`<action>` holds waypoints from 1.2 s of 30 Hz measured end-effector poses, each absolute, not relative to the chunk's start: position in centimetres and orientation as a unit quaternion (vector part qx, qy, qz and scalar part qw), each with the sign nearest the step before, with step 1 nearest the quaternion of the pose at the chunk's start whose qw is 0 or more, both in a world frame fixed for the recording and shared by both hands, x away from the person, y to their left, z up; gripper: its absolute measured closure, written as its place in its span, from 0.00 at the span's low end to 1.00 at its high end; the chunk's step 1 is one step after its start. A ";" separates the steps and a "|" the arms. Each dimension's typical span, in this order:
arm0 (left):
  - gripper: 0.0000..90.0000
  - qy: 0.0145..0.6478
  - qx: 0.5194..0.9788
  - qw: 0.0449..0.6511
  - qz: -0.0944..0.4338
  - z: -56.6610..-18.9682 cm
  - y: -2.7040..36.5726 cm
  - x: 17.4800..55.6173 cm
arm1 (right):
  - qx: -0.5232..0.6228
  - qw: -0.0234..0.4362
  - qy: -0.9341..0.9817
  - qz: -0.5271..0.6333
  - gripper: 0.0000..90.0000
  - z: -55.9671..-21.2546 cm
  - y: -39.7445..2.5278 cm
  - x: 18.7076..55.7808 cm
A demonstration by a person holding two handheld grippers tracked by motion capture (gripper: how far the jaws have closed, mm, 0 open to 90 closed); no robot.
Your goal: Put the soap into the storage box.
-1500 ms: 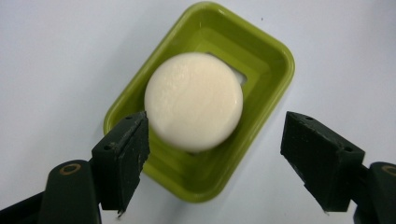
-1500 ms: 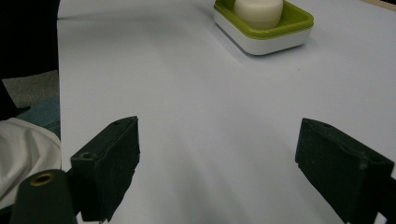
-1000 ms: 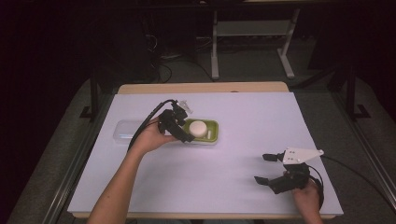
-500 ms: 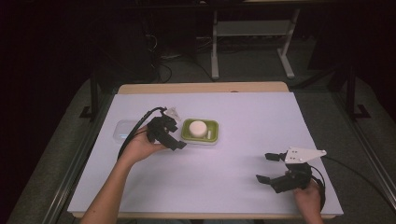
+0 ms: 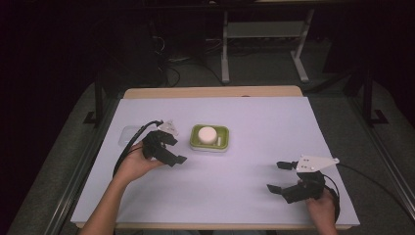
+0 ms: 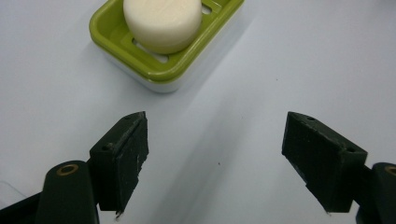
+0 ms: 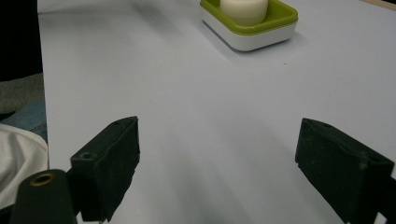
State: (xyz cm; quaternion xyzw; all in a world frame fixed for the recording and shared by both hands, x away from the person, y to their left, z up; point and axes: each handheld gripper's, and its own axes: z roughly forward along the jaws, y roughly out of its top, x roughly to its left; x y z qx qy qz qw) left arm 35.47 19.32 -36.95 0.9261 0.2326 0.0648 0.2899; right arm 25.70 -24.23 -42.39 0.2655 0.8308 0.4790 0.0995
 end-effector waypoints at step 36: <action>0.25 0.253 0.915 0.307 0.062 -39.5 22.9 30.5 | 0.273 0.098 0.832 0.473 0.14 -42.7 -24.2 25.7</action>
